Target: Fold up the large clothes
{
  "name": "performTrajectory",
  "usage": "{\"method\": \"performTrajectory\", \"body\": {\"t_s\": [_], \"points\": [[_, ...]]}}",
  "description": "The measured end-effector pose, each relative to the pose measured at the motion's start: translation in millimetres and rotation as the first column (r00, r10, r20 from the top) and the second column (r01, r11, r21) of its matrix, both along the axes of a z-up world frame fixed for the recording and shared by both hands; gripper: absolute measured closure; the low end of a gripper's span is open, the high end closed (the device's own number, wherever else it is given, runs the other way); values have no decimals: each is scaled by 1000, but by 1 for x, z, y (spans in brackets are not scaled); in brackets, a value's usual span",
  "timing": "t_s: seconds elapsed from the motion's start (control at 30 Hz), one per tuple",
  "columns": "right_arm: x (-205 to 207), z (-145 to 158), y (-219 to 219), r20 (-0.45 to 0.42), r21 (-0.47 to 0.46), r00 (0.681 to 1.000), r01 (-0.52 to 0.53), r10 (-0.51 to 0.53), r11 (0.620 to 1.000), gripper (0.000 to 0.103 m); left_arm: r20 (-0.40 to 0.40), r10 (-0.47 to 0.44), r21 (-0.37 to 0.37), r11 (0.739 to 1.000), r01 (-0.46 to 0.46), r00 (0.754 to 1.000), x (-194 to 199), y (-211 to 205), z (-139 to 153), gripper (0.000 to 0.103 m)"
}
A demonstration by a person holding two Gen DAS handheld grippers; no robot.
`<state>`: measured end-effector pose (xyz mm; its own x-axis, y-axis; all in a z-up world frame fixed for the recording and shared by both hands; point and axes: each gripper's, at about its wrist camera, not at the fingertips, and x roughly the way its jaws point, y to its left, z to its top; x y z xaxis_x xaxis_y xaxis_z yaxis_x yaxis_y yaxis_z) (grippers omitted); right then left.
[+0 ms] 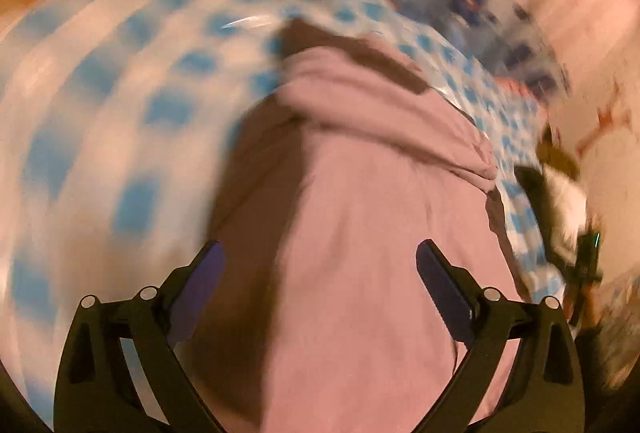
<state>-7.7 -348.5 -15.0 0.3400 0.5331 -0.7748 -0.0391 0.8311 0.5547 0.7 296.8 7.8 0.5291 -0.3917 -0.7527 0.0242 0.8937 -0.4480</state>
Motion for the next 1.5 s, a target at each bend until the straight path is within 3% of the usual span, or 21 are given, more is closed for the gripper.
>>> {"method": "performTrajectory", "body": {"t_s": [0.1,0.2,0.43,0.53,0.6,0.77,0.83,1.03,1.1,1.13,1.2,1.23,1.3,1.4,1.5], "points": [[-48,-17,3,-66,111,998,14,-7,994,11,-77,95,-104,989,-103,992,-48,43,-24,10],[-79,-28,10,-82,202,997,27,-11,979,11,-122,98,-177,977,-119,988,-70,51,-43,10],[-100,-48,28,-153,351,988,18,39,936,11,-227,2,-179,983,-44,974,-88,21,-73,10],[-101,-50,30,-158,389,987,28,37,921,11,-222,-27,-132,991,-3,975,-99,5,-75,10],[-102,-52,34,-158,393,986,17,50,919,11,-210,-36,-146,989,5,977,-105,2,-71,10],[-101,-50,47,-145,448,984,-26,101,894,10,-171,-38,-91,996,22,985,-113,-7,-42,10],[-101,-51,52,-140,427,983,-45,116,903,10,-164,-48,-80,996,36,985,-112,-9,-34,10],[-100,-56,59,-123,430,985,-57,121,901,11,-281,-73,16,997,81,957,-100,-15,-59,10],[-103,-54,60,-95,398,988,-76,124,914,29,-294,-71,3,997,76,953,-100,-11,-69,10],[-105,-55,59,-96,376,989,-72,116,924,52,-290,-72,-19,997,70,954,-101,-9,-71,10],[-108,-56,53,-84,376,992,-57,95,925,63,-263,-59,-36,998,52,963,-105,-6,-70,23],[-109,-54,53,-70,373,994,-55,87,926,67,-259,-48,-26,999,43,965,-106,-3,-68,46],[-110,-47,54,-39,380,997,-46,66,924,69,-238,-15,-28,1000,8,971,-109,3,-62,75],[-108,-26,58,30,397,998,-56,47,916,72,-197,-17,-42,999,9,980,-112,3,-44,87],[-102,0,61,107,414,994,-68,25,908,74,-143,-35,-43,999,29,989,-114,-6,-17,90]]}}
